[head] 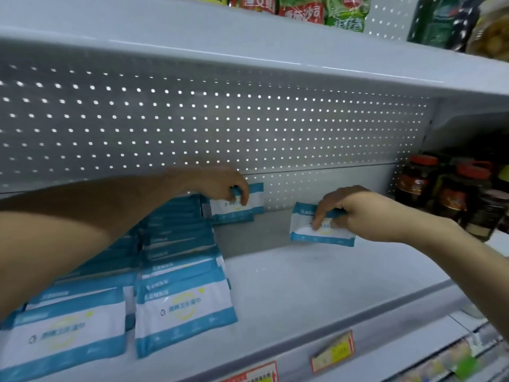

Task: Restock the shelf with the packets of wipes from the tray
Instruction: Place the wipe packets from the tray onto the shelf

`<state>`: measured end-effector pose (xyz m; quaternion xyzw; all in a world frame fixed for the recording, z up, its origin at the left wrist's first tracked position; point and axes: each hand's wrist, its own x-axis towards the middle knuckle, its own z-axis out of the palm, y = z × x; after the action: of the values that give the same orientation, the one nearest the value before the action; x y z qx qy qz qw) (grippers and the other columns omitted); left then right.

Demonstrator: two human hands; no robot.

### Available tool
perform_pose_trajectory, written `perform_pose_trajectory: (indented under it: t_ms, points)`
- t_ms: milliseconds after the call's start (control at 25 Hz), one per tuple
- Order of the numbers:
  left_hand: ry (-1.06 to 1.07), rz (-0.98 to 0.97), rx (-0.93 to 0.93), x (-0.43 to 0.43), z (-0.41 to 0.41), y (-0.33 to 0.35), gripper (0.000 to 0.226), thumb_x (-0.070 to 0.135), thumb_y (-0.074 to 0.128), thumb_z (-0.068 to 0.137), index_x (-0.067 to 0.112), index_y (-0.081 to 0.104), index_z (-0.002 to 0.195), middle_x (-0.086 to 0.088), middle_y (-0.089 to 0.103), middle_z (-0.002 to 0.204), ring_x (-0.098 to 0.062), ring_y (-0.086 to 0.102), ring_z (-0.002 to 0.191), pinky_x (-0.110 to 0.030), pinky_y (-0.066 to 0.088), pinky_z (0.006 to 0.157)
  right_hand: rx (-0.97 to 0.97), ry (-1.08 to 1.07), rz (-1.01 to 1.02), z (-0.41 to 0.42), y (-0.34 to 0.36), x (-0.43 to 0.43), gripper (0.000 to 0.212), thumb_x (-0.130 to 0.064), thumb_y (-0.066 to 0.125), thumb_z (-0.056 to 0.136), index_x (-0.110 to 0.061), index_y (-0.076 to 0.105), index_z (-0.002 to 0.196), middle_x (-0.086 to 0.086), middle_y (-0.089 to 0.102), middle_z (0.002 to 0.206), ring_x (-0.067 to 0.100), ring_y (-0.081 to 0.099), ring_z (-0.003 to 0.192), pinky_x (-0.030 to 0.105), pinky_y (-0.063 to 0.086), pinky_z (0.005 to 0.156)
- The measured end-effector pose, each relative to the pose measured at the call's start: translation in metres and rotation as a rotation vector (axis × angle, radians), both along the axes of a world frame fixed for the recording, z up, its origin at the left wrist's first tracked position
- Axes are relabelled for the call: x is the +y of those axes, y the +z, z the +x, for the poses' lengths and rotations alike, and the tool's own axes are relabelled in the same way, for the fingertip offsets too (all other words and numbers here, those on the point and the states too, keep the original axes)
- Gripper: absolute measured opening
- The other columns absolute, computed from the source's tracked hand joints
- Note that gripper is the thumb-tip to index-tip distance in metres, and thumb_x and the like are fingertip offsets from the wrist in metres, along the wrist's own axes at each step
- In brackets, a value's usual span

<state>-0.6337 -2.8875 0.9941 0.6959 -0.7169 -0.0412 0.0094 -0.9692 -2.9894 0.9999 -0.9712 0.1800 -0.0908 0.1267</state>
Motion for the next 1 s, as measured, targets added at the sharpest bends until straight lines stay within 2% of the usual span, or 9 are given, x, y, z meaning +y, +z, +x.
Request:
perform_pose_trajectory:
  t_ms: [80,160,240,360,480,560,720,880,1000]
  points:
    - [-0.006,0.028,-0.013,-0.001,0.010,-0.010,0.026,0.007,0.065,0.093,0.029,0.075,0.103,0.019,0.061,0.103,0.005,0.055,0.090,-0.021,0.044,0.081,0.006,0.013,-0.007,0.014,-0.004,-0.002,0.045,0.001,0.061,0.089,-0.040,0.076,0.092,-0.024,0.061,0.101,0.010,0.057,0.096,0.029,0.048,0.088]
    - [-0.012,0.055,-0.056,0.000,0.017,-0.016,0.027,0.011,0.065,0.093,0.033,0.074,0.104,0.011,0.064,0.112,-0.009,0.057,0.101,-0.034,0.046,0.092,0.038,0.015,0.000,0.027,-0.008,-0.006,0.045,-0.001,0.059,0.090,-0.043,0.075,0.092,-0.020,0.062,0.102,0.015,0.059,0.096,0.033,0.051,0.087]
    - [-0.006,0.063,-0.083,0.002,0.021,-0.019,0.026,0.015,0.065,0.094,0.037,0.073,0.105,0.010,0.063,0.116,-0.014,0.056,0.105,-0.035,0.045,0.096,0.059,0.014,0.015,0.042,-0.012,-0.012,0.046,-0.001,0.057,0.091,-0.045,0.074,0.091,-0.017,0.062,0.106,0.017,0.061,0.095,0.037,0.053,0.087]
    - [-0.041,0.043,-0.046,0.005,0.023,-0.023,0.028,0.011,0.063,0.094,0.035,0.074,0.106,0.008,0.062,0.116,-0.015,0.055,0.108,-0.035,0.044,0.099,0.061,0.034,0.032,0.065,-0.017,-0.016,0.047,0.001,0.056,0.091,-0.042,0.074,0.091,-0.019,0.062,0.108,0.015,0.061,0.097,0.033,0.053,0.088]
    - [-0.047,-0.098,-0.021,0.011,0.028,-0.021,0.034,0.002,0.057,0.095,0.029,0.075,0.108,0.004,0.060,0.119,-0.012,0.054,0.111,-0.024,0.041,0.098,0.018,0.092,0.037,0.090,-0.022,-0.016,0.048,0.004,0.055,0.091,-0.040,0.074,0.091,-0.019,0.063,0.109,0.006,0.059,0.095,0.026,0.048,0.082]
    - [-0.039,-0.203,0.021,0.019,0.034,-0.014,0.036,-0.001,0.057,0.094,0.027,0.076,0.105,0.007,0.060,0.117,-0.011,0.056,0.110,-0.029,0.044,0.099,-0.004,0.143,0.016,0.111,-0.026,-0.015,0.048,0.006,0.056,0.089,-0.038,0.075,0.091,-0.018,0.062,0.106,0.000,0.056,0.090,0.021,0.042,0.077]
    - [-0.011,-0.296,0.001,0.044,0.044,0.002,0.039,0.001,0.053,0.098,0.033,0.074,0.103,0.012,0.060,0.116,-0.011,0.056,0.110,-0.032,0.046,0.098,-0.002,0.199,-0.030,0.159,-0.038,-0.010,0.051,0.010,0.055,0.085,-0.036,0.075,0.089,-0.010,0.062,0.110,0.014,0.058,0.100,0.033,0.048,0.088]
    - [0.005,-0.309,0.033,0.074,0.049,0.014,0.038,-0.003,0.054,0.095,0.029,0.075,0.102,0.010,0.060,0.113,-0.012,0.058,0.104,-0.035,0.048,0.093,0.040,0.214,-0.064,0.191,-0.047,-0.001,0.052,0.012,0.051,0.086,-0.035,0.074,0.089,-0.013,0.058,0.104,0.012,0.052,0.098,0.026,0.040,0.082]
    - [0.027,-0.313,0.000,0.095,0.052,0.020,0.038,-0.003,0.055,0.093,0.029,0.074,0.103,0.014,0.060,0.111,-0.008,0.058,0.097,-0.032,0.048,0.087,0.008,0.215,-0.062,0.204,-0.057,0.001,0.052,0.014,0.050,0.081,-0.032,0.074,0.090,-0.007,0.058,0.106,0.019,0.057,0.102,0.034,0.048,0.086]
